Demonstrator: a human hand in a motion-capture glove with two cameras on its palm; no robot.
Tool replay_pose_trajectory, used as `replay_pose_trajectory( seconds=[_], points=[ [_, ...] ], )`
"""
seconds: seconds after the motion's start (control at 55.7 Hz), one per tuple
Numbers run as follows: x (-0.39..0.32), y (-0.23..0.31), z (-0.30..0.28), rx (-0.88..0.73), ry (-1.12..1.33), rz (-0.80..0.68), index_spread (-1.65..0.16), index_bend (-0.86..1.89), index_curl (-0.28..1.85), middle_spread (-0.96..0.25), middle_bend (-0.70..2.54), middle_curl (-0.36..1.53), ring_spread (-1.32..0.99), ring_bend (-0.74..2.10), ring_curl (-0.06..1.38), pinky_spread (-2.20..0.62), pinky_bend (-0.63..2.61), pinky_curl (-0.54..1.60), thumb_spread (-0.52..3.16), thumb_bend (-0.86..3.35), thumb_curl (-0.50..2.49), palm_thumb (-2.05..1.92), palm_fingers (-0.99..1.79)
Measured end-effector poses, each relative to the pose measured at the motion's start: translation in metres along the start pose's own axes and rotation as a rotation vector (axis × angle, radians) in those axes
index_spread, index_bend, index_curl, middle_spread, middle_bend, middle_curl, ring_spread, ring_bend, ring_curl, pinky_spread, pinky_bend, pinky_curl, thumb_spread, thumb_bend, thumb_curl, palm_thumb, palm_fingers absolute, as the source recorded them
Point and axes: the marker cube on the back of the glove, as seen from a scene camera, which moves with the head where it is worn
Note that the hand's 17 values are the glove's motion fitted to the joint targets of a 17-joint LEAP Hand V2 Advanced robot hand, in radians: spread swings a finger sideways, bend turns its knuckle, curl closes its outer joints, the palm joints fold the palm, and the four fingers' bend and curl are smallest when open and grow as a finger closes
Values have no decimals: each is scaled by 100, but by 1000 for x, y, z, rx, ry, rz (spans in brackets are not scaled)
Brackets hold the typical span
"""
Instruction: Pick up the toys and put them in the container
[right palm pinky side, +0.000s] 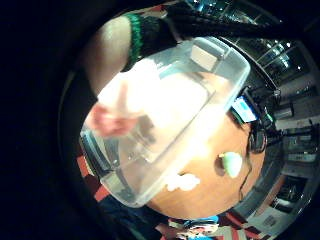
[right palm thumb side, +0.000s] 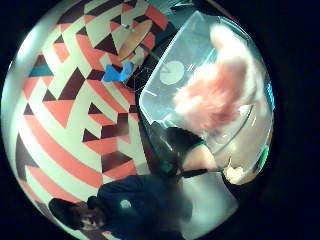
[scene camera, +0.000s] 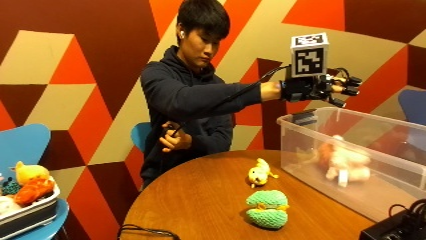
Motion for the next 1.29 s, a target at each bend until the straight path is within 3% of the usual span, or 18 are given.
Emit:
replay_pose_trajectory(
  seconds=[0.108,0.341,0.574,0.789,1.076,1.292],
  points=[
    [19,30,-20,8,-6,0,-27,24,69,2,14,29,-3,14,31,2,99,41,109,-3,58,24,-29],
    [89,134,-32,-54,94,10,-28,15,58,3,17,29,1,15,25,6,84,35,121,-1,48,24,-15],
    [164,175,39,-283,150,230,-27,16,50,2,19,31,1,15,22,6,79,33,127,0,43,27,-11],
    [166,173,121,-429,262,147,-27,25,49,3,14,30,1,12,18,6,75,32,135,5,42,41,-12],
    [155,165,128,-336,258,68,-15,79,66,-1,46,39,0,14,10,4,51,26,150,22,52,70,29],
    [148,164,38,-161,166,65,-13,95,80,-13,58,47,-10,19,11,1,47,27,128,15,62,72,33]
  ],
)
